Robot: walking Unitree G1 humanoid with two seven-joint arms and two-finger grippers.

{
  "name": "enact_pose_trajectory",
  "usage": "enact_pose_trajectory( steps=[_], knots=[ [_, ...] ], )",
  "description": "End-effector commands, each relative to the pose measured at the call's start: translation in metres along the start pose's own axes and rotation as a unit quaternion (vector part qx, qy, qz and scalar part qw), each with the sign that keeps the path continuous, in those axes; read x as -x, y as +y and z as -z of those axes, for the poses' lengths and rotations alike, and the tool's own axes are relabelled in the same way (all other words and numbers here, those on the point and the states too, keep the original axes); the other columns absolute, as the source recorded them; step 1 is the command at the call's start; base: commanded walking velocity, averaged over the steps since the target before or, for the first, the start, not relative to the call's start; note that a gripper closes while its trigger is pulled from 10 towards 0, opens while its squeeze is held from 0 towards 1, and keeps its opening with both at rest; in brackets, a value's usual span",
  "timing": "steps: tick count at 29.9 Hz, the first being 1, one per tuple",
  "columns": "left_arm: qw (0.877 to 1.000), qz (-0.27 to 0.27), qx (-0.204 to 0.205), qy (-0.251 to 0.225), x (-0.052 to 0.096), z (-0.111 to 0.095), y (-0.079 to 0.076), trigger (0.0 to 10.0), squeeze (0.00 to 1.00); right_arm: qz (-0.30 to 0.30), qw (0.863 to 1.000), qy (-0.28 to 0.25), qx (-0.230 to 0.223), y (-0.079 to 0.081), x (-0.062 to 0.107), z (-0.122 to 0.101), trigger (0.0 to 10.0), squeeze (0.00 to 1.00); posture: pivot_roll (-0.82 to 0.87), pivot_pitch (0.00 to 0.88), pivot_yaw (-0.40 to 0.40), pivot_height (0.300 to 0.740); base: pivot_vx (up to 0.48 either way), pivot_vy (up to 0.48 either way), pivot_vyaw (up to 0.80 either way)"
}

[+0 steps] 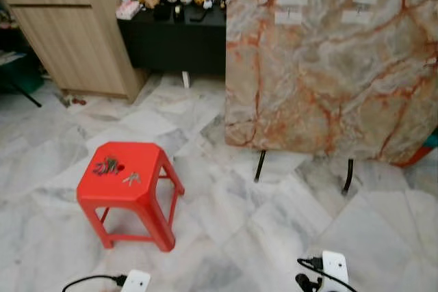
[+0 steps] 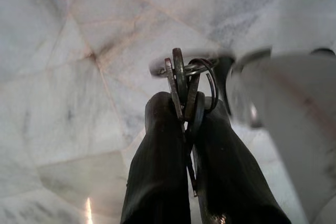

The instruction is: Hang keys on a hook

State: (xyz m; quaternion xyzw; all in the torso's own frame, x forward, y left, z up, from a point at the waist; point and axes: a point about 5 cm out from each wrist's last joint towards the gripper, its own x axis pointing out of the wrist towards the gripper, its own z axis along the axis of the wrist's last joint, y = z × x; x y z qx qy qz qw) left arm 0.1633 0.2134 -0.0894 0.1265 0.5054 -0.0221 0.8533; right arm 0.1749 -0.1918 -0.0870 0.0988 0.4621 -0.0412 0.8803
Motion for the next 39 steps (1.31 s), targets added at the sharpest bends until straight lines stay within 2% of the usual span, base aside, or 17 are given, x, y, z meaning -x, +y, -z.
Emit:
enact_pose_trajectory(
  steps=[1,4,18,28,39],
  knots=[
    [1.000,-0.007,0.004,0.016,0.001,0.008,0.004,10.0,0.00,-0.008,1.000,0.007,-0.001,0.006,-0.001,0.003,10.0,0.00,0.05,0.062,-0.014,0.740,0.379,0.000,0.00],
    [1.000,-0.009,0.003,0.013,0.001,0.007,0.004,10.0,0.00,-0.008,1.000,0.007,0.000,0.006,-0.001,0.003,10.0,0.00,0.05,0.058,-0.015,0.740,0.375,0.000,0.00],
    [1.000,-0.011,-0.016,0.011,0.001,0.007,0.005,10.0,0.00,-0.007,1.000,0.011,0.003,0.006,0.000,0.006,10.0,0.00,0.04,0.005,-0.013,0.740,0.000,0.000,0.00],
    [1.000,-0.008,-0.020,0.018,0.002,0.013,0.002,10.0,0.00,-0.007,1.000,0.011,0.003,0.007,0.000,0.007,10.0,0.00,0.05,0.001,-0.008,0.740,0.000,-0.383,0.00],
    [1.000,-0.009,-0.015,0.021,0.002,0.017,0.000,10.0,0.00,-0.008,1.000,0.009,0.002,0.006,0.000,0.005,10.0,0.00,0.05,0.041,-0.010,0.740,0.000,-0.408,0.00]
  ],
)
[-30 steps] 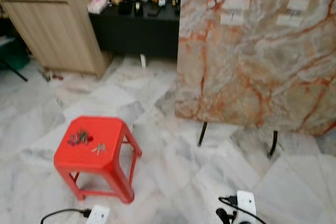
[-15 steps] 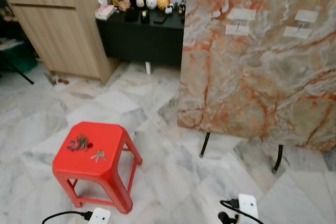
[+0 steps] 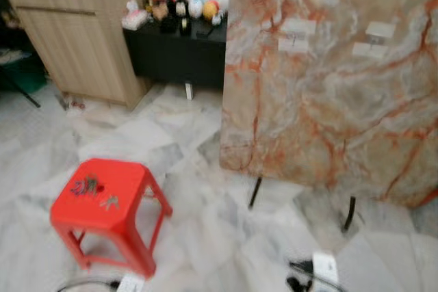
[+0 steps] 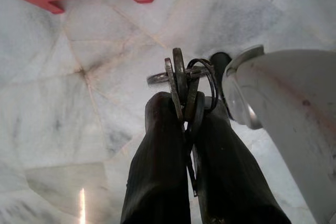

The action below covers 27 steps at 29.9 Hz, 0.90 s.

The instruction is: Hang keys on a hook

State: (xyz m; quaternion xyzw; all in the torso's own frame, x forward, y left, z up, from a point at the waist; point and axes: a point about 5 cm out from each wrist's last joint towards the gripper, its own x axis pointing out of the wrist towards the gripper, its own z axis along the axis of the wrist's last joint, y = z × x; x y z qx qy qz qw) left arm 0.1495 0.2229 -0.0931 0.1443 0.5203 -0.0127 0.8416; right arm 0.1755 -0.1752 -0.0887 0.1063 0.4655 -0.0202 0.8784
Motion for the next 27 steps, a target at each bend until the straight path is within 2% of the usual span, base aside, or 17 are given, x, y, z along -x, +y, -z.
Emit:
enact_pose_trajectory(
  steps=[1,14,27],
  knots=[
    [1.000,0.006,-0.003,0.001,0.0000,0.0013,-0.0060,10.0,0.00,0.014,1.000,0.003,-0.002,-0.0099,0.0019,0.0008,10.0,0.00,0.05,0.041,-0.010,0.740,0.000,-0.409,0.00],
    [1.000,0.006,-0.003,0.002,0.0004,0.0040,-0.0062,10.0,0.00,0.012,1.000,0.000,-0.005,-0.0089,0.0016,-0.0006,10.0,0.00,0.05,0.048,-0.007,0.740,0.000,-0.409,0.00],
    [1.000,0.010,-0.008,0.001,0.0002,0.0032,-0.0131,10.0,0.00,0.013,1.000,-0.006,-0.014,-0.0078,0.0012,-0.0020,10.0,0.00,0.05,0.042,-0.005,0.740,0.000,-0.407,0.00]
  ],
)
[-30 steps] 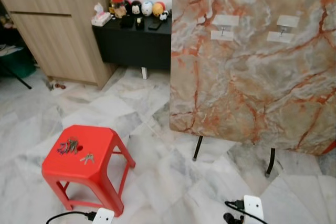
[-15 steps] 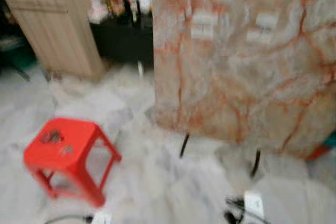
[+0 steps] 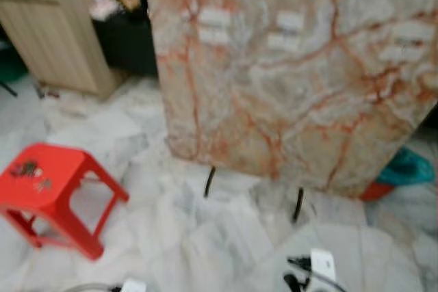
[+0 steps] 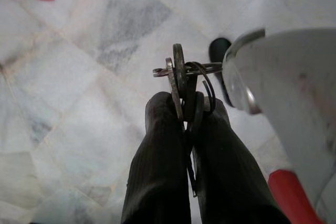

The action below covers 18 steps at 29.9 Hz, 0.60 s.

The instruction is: Hang keys on a hook

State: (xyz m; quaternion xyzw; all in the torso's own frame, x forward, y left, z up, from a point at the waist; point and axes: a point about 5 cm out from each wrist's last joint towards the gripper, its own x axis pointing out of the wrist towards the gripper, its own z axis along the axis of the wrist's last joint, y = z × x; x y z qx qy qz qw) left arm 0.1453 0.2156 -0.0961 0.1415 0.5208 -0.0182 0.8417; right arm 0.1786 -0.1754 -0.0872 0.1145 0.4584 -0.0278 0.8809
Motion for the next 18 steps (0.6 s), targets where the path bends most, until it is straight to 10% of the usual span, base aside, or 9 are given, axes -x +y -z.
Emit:
enact_pose_trajectory(
  steps=[1,18],
  knots=[
    [1.000,0.004,-0.008,0.001,-0.0003,-0.0005,-0.0056,10.0,0.00,0.011,1.000,0.001,-0.003,-0.0082,0.0016,0.0008,10.0,0.00,0.05,0.041,-0.005,0.740,0.000,-0.405,0.00],
    [1.000,0.002,-0.011,-0.004,-0.0007,-0.0036,-0.0055,10.0,0.00,0.010,1.000,-0.003,-0.004,-0.0075,0.0012,-0.0014,10.0,0.00,0.05,0.029,-0.009,0.740,0.000,-0.407,0.00]
  ],
)
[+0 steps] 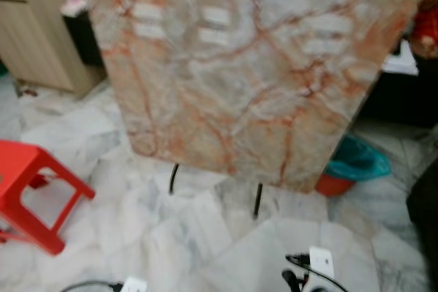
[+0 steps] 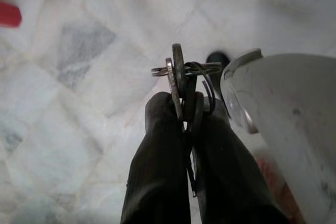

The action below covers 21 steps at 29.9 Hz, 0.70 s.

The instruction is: Hang keys on a hook

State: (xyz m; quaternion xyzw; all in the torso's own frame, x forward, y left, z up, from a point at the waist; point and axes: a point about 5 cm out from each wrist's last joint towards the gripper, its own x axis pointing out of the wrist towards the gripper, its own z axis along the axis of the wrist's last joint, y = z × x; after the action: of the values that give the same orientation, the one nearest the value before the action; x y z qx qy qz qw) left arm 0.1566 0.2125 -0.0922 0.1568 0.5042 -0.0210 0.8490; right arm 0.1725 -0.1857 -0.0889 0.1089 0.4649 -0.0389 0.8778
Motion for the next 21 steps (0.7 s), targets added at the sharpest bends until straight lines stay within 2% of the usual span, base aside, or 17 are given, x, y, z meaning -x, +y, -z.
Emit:
enact_pose_trajectory(
  steps=[1,9,14,21],
  knots=[
    [1.000,0.011,0.002,0.014,0.001,0.009,-0.005,10.0,0.00,-0.003,1.000,-0.009,-0.004,0.004,-0.001,-0.005,10.0,0.00,0.05,0.029,-0.009,0.740,0.000,-0.405,0.00],
    [1.000,0.008,0.001,0.012,0.001,0.009,-0.001,10.0,0.00,-0.003,1.000,-0.010,-0.007,0.004,-0.001,-0.005,10.0,0.00,0.05,0.025,-0.010,0.740,0.000,-0.345,0.00],
    [1.000,0.011,-0.005,0.004,0.000,-0.001,0.004,10.0,0.00,-0.003,1.000,-0.011,-0.008,0.004,-0.001,-0.005,10.0,0.00,0.05,0.013,-0.010,0.740,0.000,0.000,0.00],
    [1.000,0.014,0.014,-0.008,-0.001,-0.006,0.003,10.0,0.00,-0.002,1.000,-0.014,-0.013,0.003,-0.001,-0.006,10.0,0.00,0.05,0.021,-0.010,0.740,0.000,0.000,0.00]
  ],
)
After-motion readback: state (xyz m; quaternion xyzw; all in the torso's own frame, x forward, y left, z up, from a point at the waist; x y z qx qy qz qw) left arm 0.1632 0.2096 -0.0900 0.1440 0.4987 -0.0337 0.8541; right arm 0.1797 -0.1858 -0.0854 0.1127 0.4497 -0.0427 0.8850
